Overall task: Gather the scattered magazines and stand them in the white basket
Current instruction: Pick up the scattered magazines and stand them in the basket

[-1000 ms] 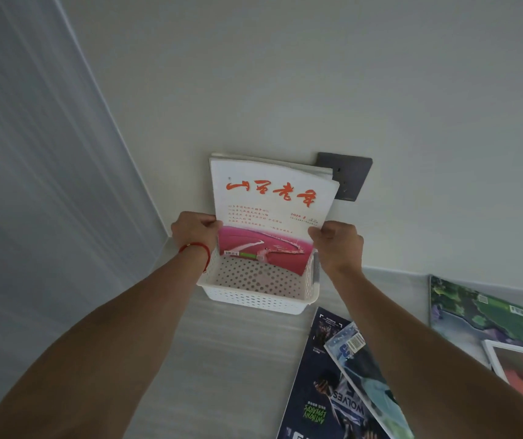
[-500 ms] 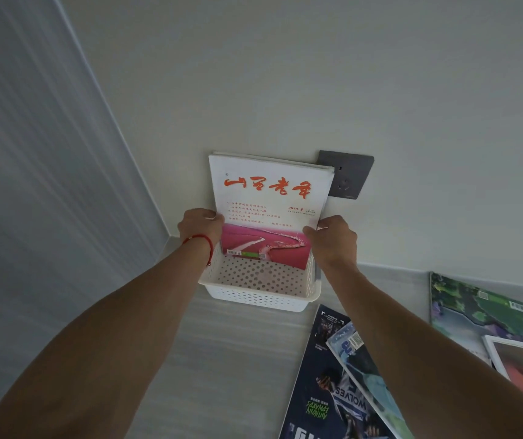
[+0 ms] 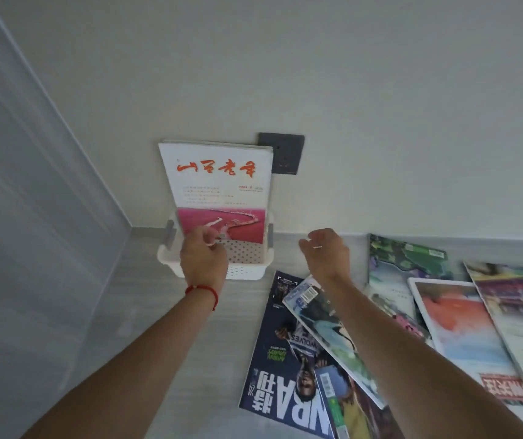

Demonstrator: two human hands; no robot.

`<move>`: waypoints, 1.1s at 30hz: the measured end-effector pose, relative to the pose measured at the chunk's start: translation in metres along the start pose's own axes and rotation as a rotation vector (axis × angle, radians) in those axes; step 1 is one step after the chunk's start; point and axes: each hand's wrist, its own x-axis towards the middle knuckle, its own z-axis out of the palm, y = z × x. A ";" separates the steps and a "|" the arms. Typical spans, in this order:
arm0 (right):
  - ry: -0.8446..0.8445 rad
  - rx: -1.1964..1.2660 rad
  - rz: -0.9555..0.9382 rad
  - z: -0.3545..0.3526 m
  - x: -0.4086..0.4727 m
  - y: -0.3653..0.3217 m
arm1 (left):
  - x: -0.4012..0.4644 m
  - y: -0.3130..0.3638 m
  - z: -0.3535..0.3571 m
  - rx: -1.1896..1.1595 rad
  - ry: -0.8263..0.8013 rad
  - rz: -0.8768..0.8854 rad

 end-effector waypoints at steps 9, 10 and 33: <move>0.171 -0.018 0.308 -0.143 -0.053 0.143 | -0.159 0.025 0.084 0.386 -0.668 0.332; 0.203 -0.003 0.341 -0.162 -0.055 0.159 | -0.170 0.030 0.092 0.438 -0.703 0.366; 0.565 0.475 0.886 -0.289 -0.040 0.345 | -0.329 0.104 0.248 0.898 -1.404 0.559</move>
